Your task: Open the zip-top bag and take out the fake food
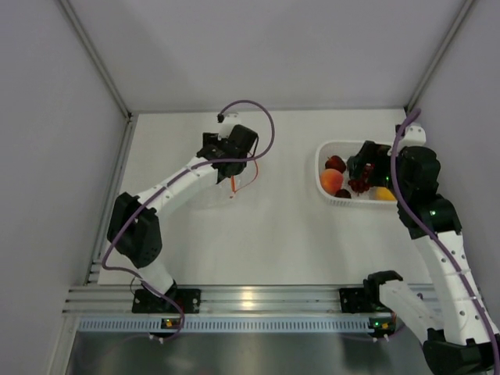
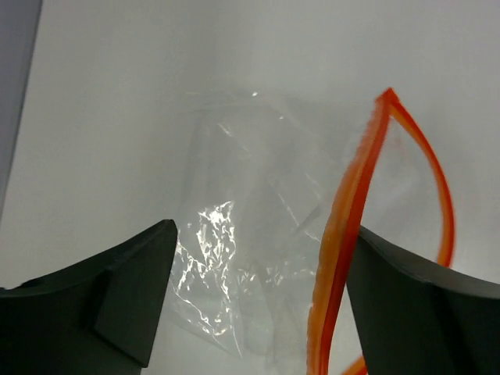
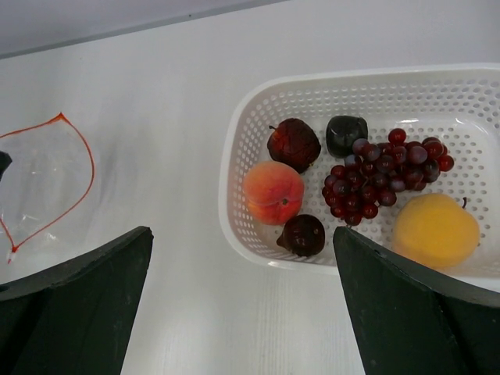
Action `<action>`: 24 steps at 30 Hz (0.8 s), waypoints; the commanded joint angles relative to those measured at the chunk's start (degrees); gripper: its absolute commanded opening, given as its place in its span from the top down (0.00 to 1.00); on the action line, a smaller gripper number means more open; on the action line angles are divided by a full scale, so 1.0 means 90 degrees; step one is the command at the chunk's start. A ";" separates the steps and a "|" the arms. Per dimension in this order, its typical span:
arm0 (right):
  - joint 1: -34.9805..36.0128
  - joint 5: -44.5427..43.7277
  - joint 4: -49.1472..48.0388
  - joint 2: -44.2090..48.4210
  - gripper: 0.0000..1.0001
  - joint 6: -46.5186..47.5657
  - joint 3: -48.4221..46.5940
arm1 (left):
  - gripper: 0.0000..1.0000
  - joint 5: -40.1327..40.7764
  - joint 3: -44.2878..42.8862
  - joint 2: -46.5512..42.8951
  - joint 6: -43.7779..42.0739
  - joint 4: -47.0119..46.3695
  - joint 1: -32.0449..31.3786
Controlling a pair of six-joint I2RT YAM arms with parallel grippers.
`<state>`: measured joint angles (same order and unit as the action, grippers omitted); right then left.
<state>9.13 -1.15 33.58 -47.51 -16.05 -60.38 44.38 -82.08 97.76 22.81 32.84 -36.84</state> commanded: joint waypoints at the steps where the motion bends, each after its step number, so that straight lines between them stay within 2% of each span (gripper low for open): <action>1: -0.0027 0.0049 -0.0098 0.0005 0.01 0.0065 0.0078 | 0.08 -0.0526 -0.0265 -0.0772 0.0220 -0.0377 0.0040; 3: -0.0018 -0.0202 -0.0235 -0.0044 0.00 0.0104 0.0146 | 0.02 -0.0585 -0.0157 -0.1017 0.0200 -0.0475 0.0041; 10: -0.0018 -0.0410 -0.0011 -0.0239 0.01 0.0308 0.0020 | 0.02 -0.0391 0.0711 -0.2470 0.0337 -0.0553 0.0060; 13: -0.0018 -0.0283 -0.0069 -0.0035 0.01 0.0435 0.0078 | 0.02 -0.0409 0.1277 -0.3163 0.0464 -0.0563 0.0060; 17: -0.0008 -0.0302 -0.0011 0.0414 0.01 0.0573 0.0117 | 0.02 -0.0624 0.1805 -0.3917 0.0172 -0.0524 0.0060; 24: 0.0538 -0.1034 0.0009 0.1303 0.01 0.0768 0.0458 | 0.02 -0.1297 0.2411 -0.5635 -0.0238 -0.0046 0.0060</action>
<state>11.42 -6.66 34.11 -39.07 -11.00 -57.45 36.07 -60.97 52.69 23.35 31.64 -36.51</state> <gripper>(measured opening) 0.993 0.982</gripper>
